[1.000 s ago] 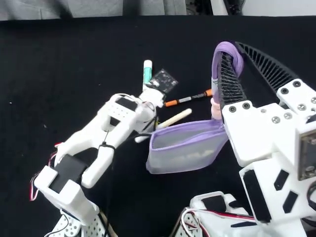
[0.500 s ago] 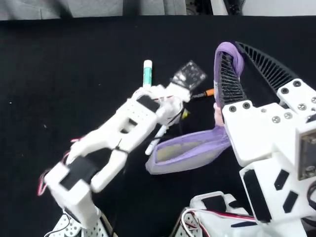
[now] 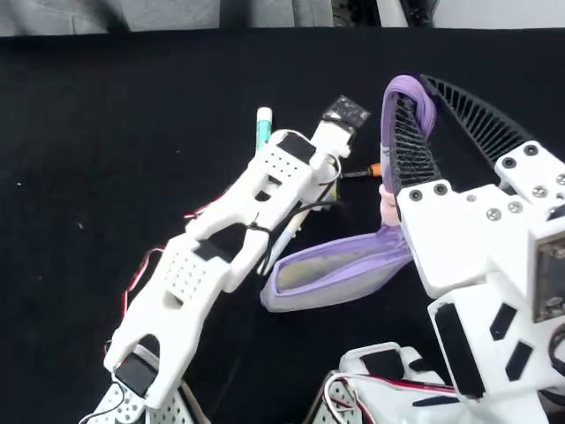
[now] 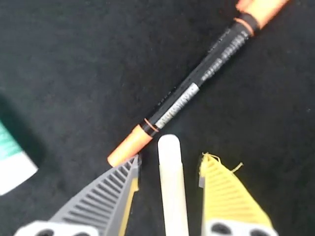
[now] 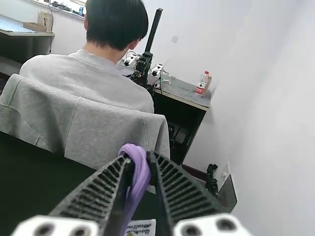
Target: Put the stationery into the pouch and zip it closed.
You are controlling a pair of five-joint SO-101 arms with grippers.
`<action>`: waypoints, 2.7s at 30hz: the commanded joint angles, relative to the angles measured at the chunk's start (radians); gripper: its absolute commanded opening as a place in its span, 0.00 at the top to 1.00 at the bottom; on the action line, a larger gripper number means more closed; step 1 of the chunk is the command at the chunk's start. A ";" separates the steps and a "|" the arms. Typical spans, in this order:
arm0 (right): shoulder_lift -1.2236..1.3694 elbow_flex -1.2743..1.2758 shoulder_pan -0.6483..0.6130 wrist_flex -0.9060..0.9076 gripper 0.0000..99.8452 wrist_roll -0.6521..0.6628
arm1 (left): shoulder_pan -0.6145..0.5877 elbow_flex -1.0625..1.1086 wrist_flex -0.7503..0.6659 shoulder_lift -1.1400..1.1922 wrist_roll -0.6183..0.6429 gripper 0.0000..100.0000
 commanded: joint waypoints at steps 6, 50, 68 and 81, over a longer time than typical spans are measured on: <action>0.004 -0.033 -0.012 0.003 0.99 0.006 | 0.004 -0.374 0.173 0.193 0.008 0.87; 0.004 -0.033 -0.011 0.000 0.99 0.006 | 0.113 -0.854 0.588 -0.933 0.190 0.97; 0.005 -0.028 -0.012 0.000 0.99 0.006 | 0.142 -0.137 0.503 -1.476 0.282 0.97; 0.005 -0.025 -0.012 0.000 0.99 0.006 | 0.139 0.727 -0.187 -1.910 0.295 0.97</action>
